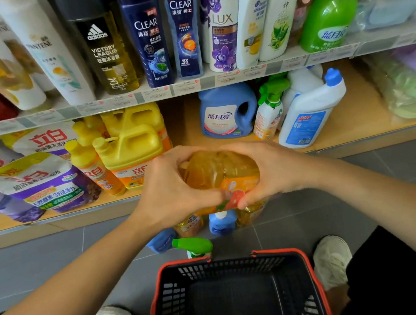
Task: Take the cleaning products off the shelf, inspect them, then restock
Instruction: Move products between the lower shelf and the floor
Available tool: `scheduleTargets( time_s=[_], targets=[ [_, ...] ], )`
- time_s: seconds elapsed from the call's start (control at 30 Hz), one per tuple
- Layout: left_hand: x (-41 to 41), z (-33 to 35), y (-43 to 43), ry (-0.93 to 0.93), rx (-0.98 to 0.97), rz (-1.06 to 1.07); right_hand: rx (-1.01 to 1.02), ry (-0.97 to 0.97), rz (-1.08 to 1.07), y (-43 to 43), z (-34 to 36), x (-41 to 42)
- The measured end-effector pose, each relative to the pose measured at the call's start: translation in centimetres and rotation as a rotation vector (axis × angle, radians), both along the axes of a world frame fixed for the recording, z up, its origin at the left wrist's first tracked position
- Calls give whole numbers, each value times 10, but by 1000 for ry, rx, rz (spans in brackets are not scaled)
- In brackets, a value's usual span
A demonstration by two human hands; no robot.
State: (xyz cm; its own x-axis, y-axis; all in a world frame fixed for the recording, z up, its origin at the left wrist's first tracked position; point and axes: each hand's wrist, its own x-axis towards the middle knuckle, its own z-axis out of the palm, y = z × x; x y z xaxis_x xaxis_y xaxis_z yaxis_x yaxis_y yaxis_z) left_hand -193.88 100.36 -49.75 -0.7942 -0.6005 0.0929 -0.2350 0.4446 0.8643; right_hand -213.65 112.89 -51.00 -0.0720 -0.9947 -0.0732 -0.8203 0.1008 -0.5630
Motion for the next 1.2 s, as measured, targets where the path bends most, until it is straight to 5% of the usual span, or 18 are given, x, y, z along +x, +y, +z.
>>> scheduleTargets(
  time_s=[0.2,0.3,0.57,0.83,0.9,1.07,1.2],
  targets=[
    [4,-6,6,154,31,-122,-121,-278,-61,8,-15,-2],
    [5,-5,7,225,-143,-188,-179,-391,-112,5,-12,-2],
    [7,-14,12,199,-322,-282,-157,-354,-220,3,-13,1],
    [9,-15,5,275,-348,-77,-145,-350,-270,4,-21,3],
    [8,-12,0,231,-260,7,-154,-369,-267,4,-20,3],
    [0,-11,-2,176,441,-6,-205,-425,-252,4,-19,3],
    [-2,-13,-5,179,556,23,-202,-399,-224,5,-19,5]
  ],
)
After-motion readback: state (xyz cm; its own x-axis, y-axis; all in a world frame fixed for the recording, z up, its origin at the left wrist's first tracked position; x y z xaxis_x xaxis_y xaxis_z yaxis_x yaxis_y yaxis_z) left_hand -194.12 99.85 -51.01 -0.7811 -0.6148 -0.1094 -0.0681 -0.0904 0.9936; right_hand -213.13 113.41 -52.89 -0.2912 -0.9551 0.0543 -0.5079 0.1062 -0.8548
